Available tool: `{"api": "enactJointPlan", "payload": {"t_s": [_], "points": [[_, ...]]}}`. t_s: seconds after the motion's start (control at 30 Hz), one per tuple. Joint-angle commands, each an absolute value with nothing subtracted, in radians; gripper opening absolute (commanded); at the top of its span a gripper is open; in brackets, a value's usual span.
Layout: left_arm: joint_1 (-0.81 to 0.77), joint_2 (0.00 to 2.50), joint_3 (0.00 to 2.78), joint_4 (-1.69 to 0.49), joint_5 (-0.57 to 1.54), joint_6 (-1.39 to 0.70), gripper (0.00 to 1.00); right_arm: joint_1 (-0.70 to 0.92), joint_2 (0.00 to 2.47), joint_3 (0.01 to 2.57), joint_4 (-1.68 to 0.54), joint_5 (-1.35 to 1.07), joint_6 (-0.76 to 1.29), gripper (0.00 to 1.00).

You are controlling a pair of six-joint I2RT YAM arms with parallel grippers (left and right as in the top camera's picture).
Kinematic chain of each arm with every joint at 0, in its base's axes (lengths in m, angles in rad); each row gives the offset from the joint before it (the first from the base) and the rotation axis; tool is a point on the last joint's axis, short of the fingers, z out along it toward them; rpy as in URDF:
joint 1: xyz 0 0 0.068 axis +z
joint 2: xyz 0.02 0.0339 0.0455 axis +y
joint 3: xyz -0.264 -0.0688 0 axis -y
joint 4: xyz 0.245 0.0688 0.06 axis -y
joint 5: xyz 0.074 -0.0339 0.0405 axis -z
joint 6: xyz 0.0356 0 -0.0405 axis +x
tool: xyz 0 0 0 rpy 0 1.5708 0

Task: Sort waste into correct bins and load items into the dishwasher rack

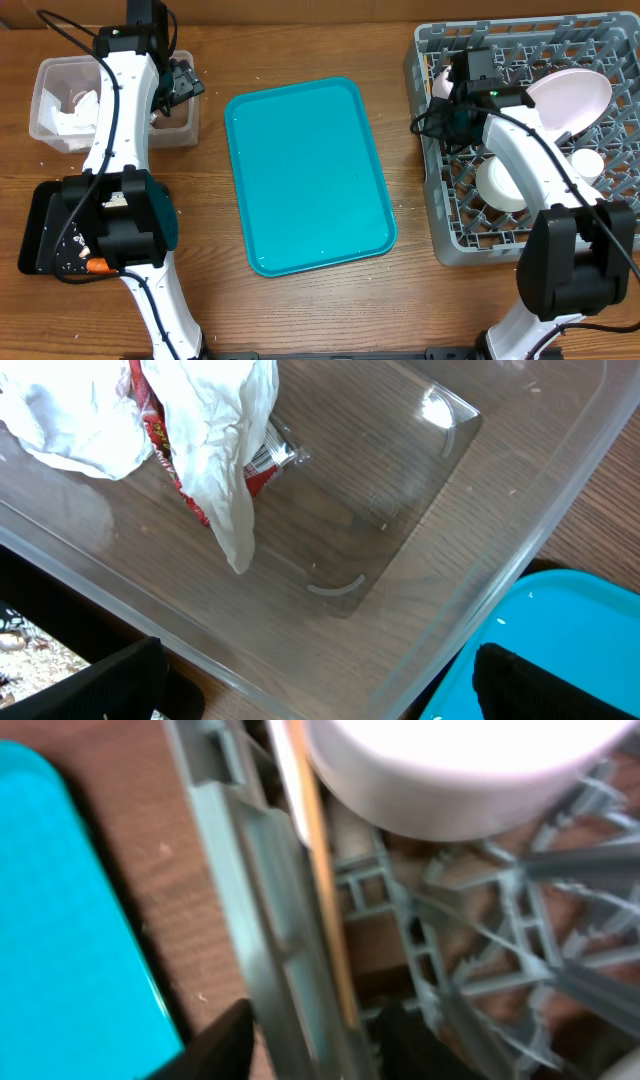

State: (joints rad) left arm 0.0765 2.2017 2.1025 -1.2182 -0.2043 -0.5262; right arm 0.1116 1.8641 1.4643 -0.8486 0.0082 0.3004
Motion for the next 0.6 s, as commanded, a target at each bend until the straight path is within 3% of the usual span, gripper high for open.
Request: {"api": "enactJointPlan", "payload": {"t_s": [0.0,0.17,0.37,0.57], "points": [[0.078,2.196,2.123,-1.218,-0.2,-0.55,1.0,0.084,1.861,1.6,-0.929,0.072,0.307,0.54],[0.078,2.196,2.123,-1.218,-0.2,-0.55,1.0,0.092,1.861,1.806,-1.106,0.027,0.306,0.7],[0.078,2.196,2.123,-1.218,-0.2,-0.55,1.0,0.144,1.861,1.891,-1.154,-0.208,0.185,0.72],[0.078,2.196,2.123,-1.218,-0.2,-0.55,1.0,0.25,1.872,1.771,-1.06,-0.204,0.065,0.76]]}}
